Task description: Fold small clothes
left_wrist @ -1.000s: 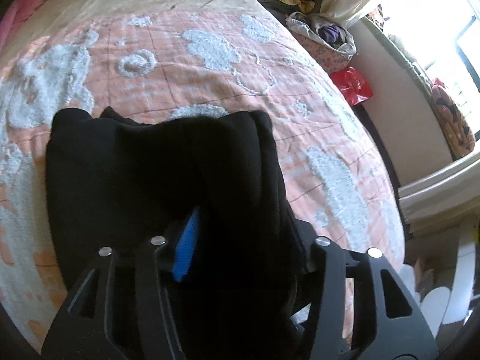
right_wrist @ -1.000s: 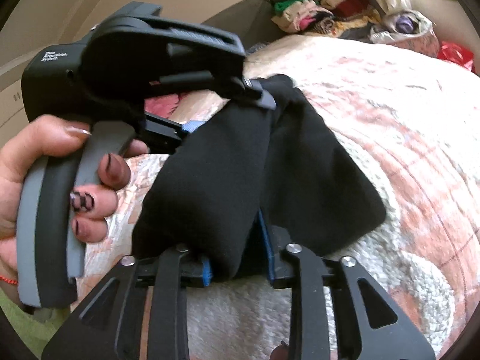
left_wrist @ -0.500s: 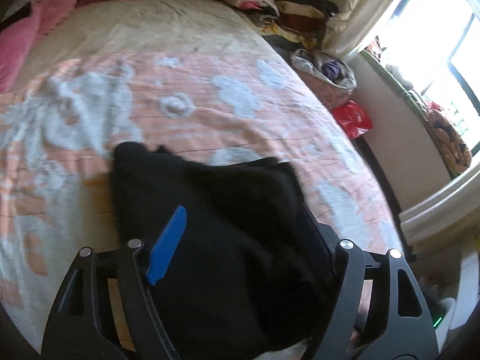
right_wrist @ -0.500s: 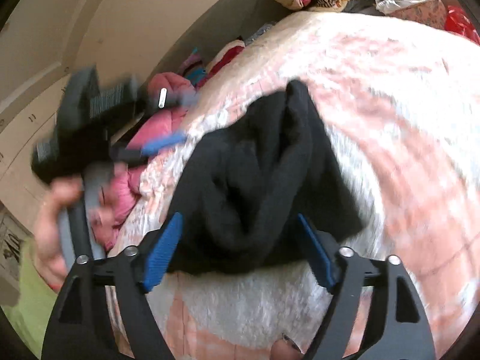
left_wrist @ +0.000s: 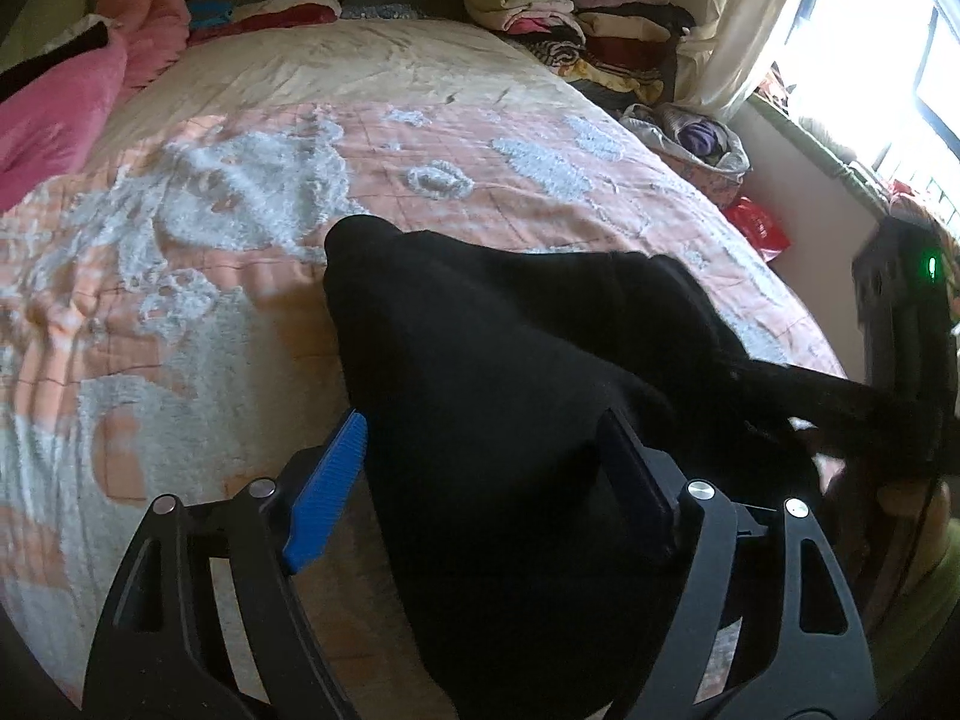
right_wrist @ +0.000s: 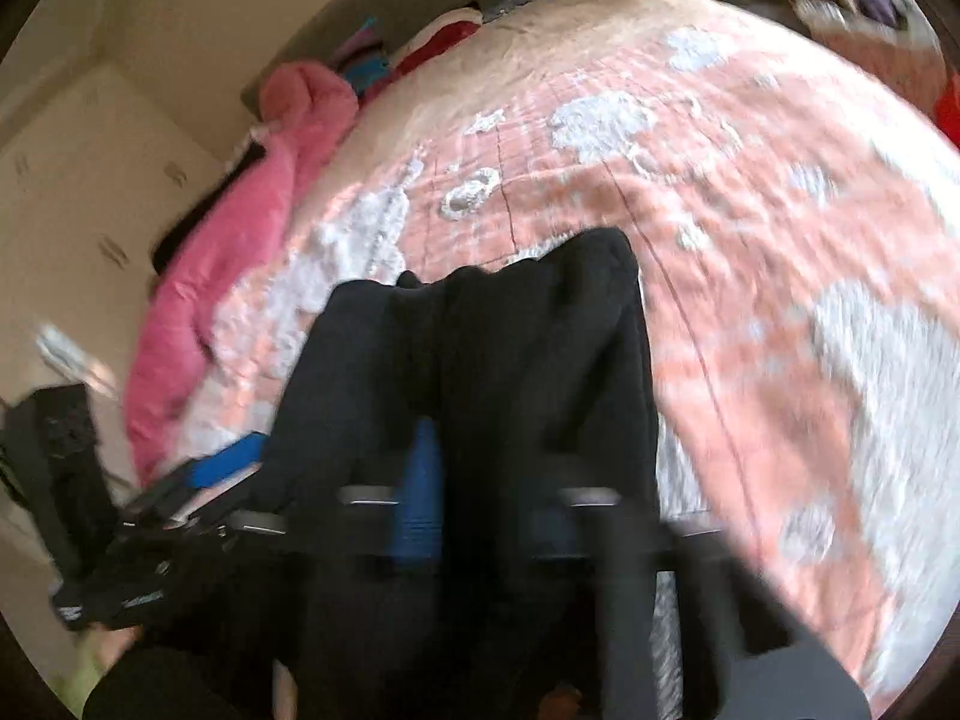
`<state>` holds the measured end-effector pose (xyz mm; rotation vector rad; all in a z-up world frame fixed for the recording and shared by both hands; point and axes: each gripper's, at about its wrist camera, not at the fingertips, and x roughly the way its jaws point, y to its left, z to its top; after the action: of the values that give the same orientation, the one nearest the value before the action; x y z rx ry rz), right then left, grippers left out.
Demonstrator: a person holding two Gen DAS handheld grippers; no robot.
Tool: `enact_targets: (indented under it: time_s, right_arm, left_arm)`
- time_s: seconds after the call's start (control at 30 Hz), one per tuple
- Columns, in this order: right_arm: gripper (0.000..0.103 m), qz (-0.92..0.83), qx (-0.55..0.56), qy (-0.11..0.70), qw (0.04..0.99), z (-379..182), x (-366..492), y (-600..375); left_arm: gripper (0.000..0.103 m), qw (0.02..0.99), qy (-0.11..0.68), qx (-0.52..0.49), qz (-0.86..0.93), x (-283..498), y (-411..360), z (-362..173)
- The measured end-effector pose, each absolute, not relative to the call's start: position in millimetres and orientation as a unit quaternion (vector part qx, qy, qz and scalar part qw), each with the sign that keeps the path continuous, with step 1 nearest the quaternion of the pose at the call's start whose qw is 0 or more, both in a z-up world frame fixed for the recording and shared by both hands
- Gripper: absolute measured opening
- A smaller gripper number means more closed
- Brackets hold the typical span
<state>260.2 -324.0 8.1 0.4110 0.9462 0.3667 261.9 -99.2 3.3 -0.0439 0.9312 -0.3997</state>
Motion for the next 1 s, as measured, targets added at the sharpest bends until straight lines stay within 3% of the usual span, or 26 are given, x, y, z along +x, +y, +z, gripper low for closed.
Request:
enact_targets:
  time_s: [0.2, 0.37, 0.5, 0.7, 0.77, 1.0]
  right_arm:
    - [0.01, 0.209, 0.108, 0.372, 0.898, 52.4, 251.3, -314.9]
    - [0.01, 0.17, 0.115, 0.43, 0.879, 8.2, 272.6, -333.5]
    - [0.014, 0.17, 0.181, 0.424, 0.871, -12.7, 261.8, -357.1]
    - [0.031, 0.161, 0.21, 0.426, 0.865, -10.6, 243.4, -363.2]
    - [0.047, 0.159, 0.217, 0.425, 0.864, -6.5, 233.6, -365.4]
    - [0.065, 0.189, 0.254, 0.417, 0.852, 5.6, 201.5, -369.0]
  left_arm:
    - [0.076, 0.877, 0.438, -0.013, -0.197, 254.0, -107.4, 5.3]
    - [0.078, 0.876, 0.44, 0.013, -0.196, 243.5, -122.3, -4.9]
    - [0.078, 0.88, 0.433, 0.028, -0.191, 238.6, -126.1, -6.9]
    - [0.078, 0.88, 0.436, 0.021, -0.189, 236.6, -120.1, -6.6]
    - [0.078, 0.88, 0.436, 0.019, -0.189, 234.9, -119.0, -6.4]
    - [0.079, 0.882, 0.432, 0.009, -0.19, 228.6, -113.6, -3.9]
